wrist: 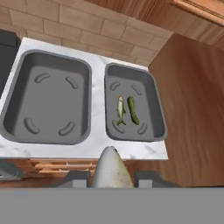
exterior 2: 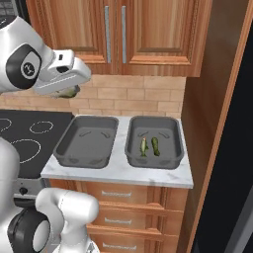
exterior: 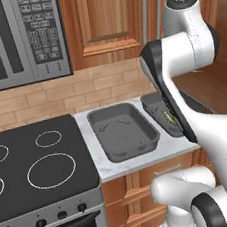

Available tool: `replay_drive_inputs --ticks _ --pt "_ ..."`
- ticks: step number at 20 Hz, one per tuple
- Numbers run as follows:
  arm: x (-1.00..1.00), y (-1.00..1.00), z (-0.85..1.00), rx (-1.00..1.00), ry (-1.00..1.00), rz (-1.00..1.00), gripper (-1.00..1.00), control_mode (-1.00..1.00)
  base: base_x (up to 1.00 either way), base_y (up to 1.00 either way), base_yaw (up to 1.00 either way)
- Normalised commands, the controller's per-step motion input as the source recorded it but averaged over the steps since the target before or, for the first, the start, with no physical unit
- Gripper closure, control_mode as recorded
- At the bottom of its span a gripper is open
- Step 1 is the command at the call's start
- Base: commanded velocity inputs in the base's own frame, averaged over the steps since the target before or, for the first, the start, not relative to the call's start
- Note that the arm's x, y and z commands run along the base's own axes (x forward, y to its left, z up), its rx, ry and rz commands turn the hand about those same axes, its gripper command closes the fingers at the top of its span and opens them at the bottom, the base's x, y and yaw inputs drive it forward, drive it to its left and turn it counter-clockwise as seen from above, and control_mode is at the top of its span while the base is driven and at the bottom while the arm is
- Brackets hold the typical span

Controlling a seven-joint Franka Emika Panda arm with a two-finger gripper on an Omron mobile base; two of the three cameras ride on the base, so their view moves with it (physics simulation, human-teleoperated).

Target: Place one squash and one fish in each tupperware on the nearby counter, to pack two identical lunches.

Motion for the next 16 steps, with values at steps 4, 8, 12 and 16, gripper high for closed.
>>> replay_drive_inputs --ticks 4,8,12,16 --pt "-0.59 0.01 -0.32 0.00 0.03 0.00 1.00 -1.00 0.00 0.00 0.00" --pt "-0.22 0.17 -0.40 0.00 0.00 0.00 1.00 -1.00 0.00 0.00 0.00" --pt "0.00 0.31 -0.57 0.00 -0.03 0.00 1.00 -1.00 0.00 0.00 0.00" --pt "0.00 0.39 -0.67 0.00 -0.10 0.00 1.00 -1.00 0.00 0.00 0.00"
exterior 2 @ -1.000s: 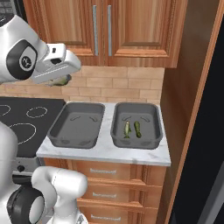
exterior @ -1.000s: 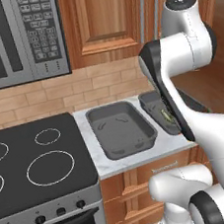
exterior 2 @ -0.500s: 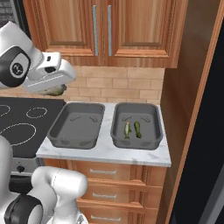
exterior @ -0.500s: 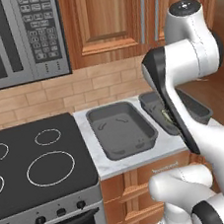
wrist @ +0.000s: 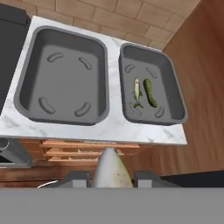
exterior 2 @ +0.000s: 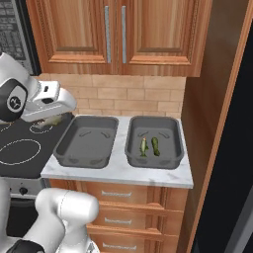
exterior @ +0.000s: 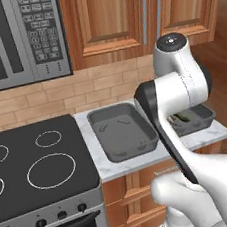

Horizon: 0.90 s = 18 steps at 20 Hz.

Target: Place one squash and one fish in each tupperware on the nearby counter, to pack two identical lunches.

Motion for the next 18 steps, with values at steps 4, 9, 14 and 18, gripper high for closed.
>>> replay_drive_inputs --ticks 4,9,14,18 --pt "0.03 0.44 -0.64 0.00 -0.10 0.00 1.00 -1.00 0.00 0.00 0.00" --pt "0.21 0.39 -0.50 0.04 -0.06 0.00 1.00 -1.00 0.00 0.00 0.00" --pt "0.42 0.14 -0.34 0.07 0.00 0.00 1.00 -1.00 0.00 0.00 0.00" --pt "0.55 0.05 -0.22 0.06 0.02 0.00 1.00 -1.00 0.00 0.00 0.00"
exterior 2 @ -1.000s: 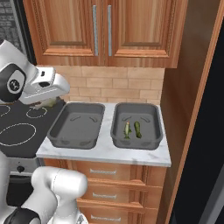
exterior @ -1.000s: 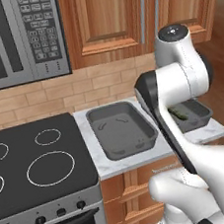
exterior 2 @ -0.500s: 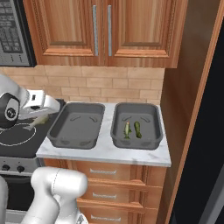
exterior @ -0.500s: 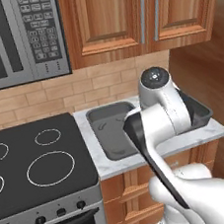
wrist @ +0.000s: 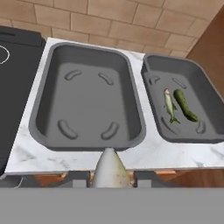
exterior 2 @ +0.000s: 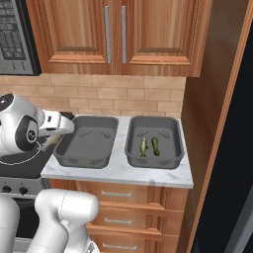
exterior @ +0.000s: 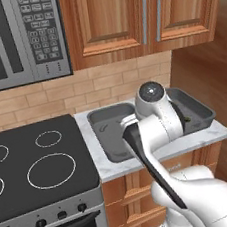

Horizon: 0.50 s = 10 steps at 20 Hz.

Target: Place one squash and one fish in each tupperware on the nearby counter, to pack two identical lunches.

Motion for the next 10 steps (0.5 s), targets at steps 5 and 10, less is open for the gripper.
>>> replay_drive_inputs --ticks 5,10 --pt "0.68 0.25 -0.33 0.01 0.01 0.00 1.00 -1.00 0.00 0.00 0.00" --pt "0.71 0.31 -0.34 0.00 0.00 0.00 1.00 -1.00 0.00 0.00 0.00"
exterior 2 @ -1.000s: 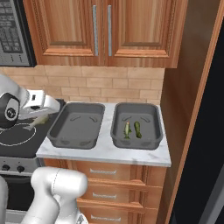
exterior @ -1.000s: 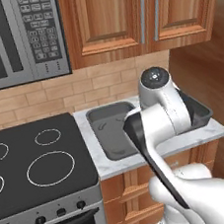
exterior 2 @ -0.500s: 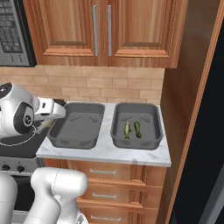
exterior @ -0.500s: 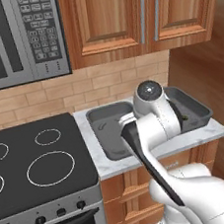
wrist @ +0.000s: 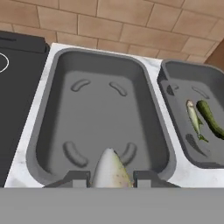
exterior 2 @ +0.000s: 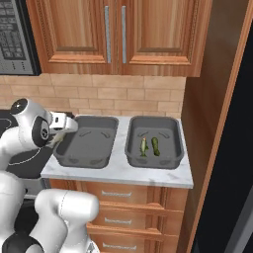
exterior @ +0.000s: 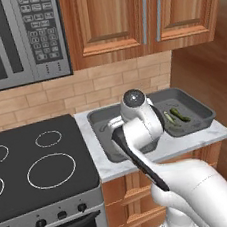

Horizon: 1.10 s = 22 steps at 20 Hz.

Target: Place one squash and one fish in each tupperware on the nearby counter, to pack two identical lunches.

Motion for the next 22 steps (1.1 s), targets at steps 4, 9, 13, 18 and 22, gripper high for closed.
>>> replay_drive_inputs --ticks 4,9,13,18,22 --pt "0.75 0.13 -0.32 0.00 0.03 0.00 1.00 -1.00 0.00 0.00 0.00" --pt "0.68 0.06 -0.35 0.00 0.05 0.00 1.00 -1.00 0.00 0.00 0.00" --pt "0.54 0.07 -0.43 0.00 0.08 0.00 1.00 -1.00 0.00 0.00 0.00" --pt "0.33 0.09 -0.45 0.00 0.07 0.00 1.00 -1.00 0.00 0.00 0.00" --pt "0.34 0.10 -0.38 0.00 0.03 0.00 1.00 -1.00 0.00 0.00 0.00"
